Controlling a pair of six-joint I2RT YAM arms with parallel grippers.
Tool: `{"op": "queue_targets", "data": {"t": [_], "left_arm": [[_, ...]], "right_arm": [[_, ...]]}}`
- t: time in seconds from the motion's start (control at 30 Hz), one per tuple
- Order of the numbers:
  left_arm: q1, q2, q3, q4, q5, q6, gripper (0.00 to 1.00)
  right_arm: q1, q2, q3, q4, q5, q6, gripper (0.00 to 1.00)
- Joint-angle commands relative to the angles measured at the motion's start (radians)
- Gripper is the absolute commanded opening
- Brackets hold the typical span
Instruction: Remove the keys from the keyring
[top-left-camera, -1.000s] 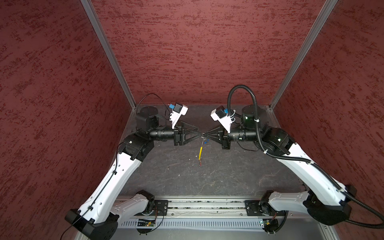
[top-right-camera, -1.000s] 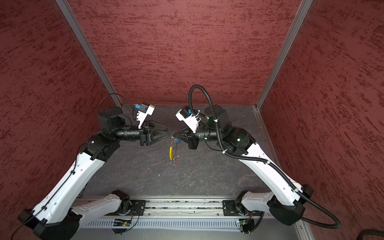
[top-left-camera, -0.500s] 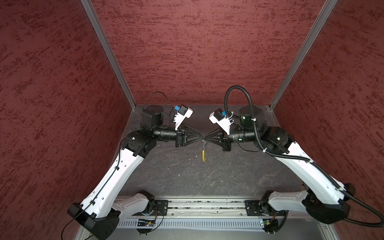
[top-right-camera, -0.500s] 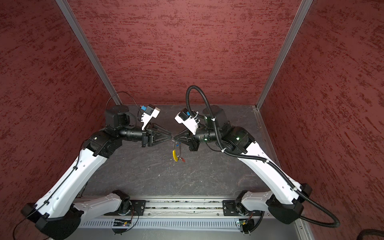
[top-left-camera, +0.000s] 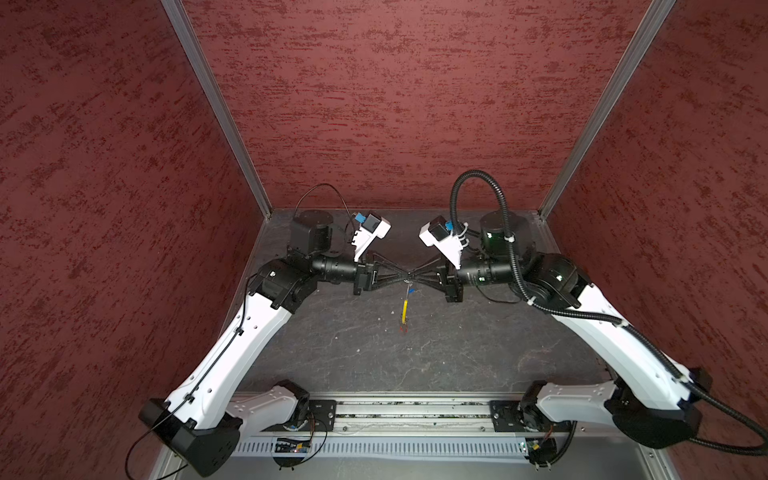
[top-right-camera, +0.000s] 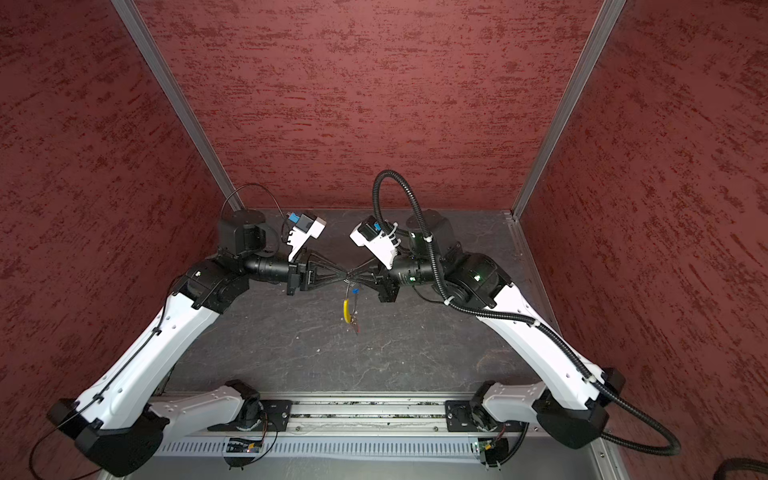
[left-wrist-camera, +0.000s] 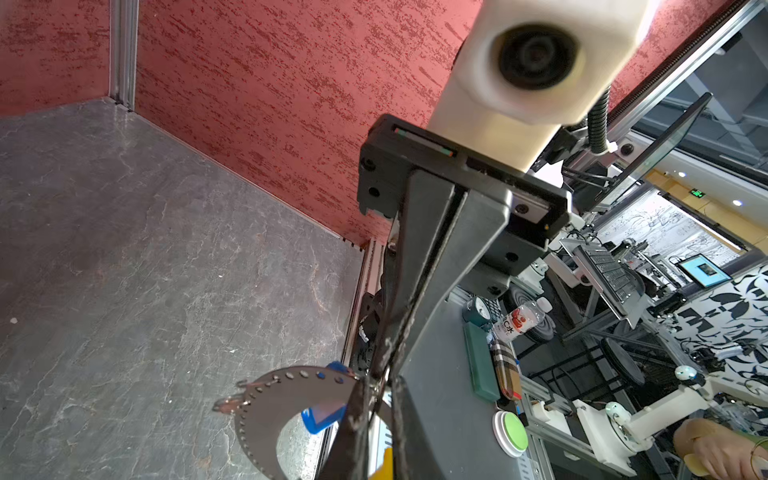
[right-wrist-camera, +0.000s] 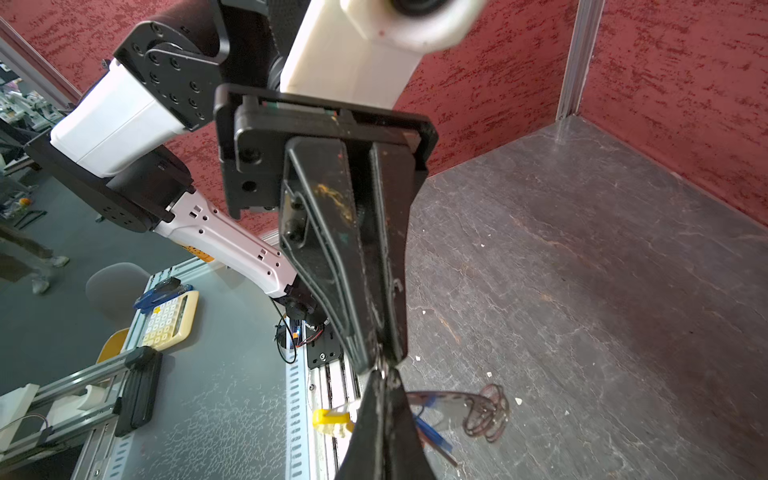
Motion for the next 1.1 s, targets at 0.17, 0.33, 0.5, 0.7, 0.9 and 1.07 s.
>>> {"op": "queue_targets", "data": {"t": [0.17,0.33,0.5,0.7,0.9,1.07], "left_arm": [[-0.010,-0.009,0.018,0.011,0.042,0.004,0.12],[-0.018,-0.007,0.013,0.044,0.037,-0.011,0.11],[-0.022,-0.006,0.008,0.050,0.024,-0.009,0.01],[-0.032,-0.036,-0.036,0.142,-0.019,-0.042,0.00],[-0.030,-0.111,-0.119,0.313,-0.106,-0.085,0.00],[-0.030,-0.148,-0.167,0.446,-0.140,-0.127,0.00]], "right_arm": [[-0.004,-0.011,0.024,0.032,0.036,0.000,0.00],[-0.004,0.007,0.035,0.038,0.018,0.010,0.00],[-0.005,0.010,0.041,0.053,0.014,0.016,0.00],[-0.004,0.004,0.030,0.108,-0.012,0.044,0.00],[-0.004,-0.080,-0.062,0.273,0.058,0.094,0.39],[-0.004,-0.151,-0.183,0.453,0.097,0.147,0.51]]}}
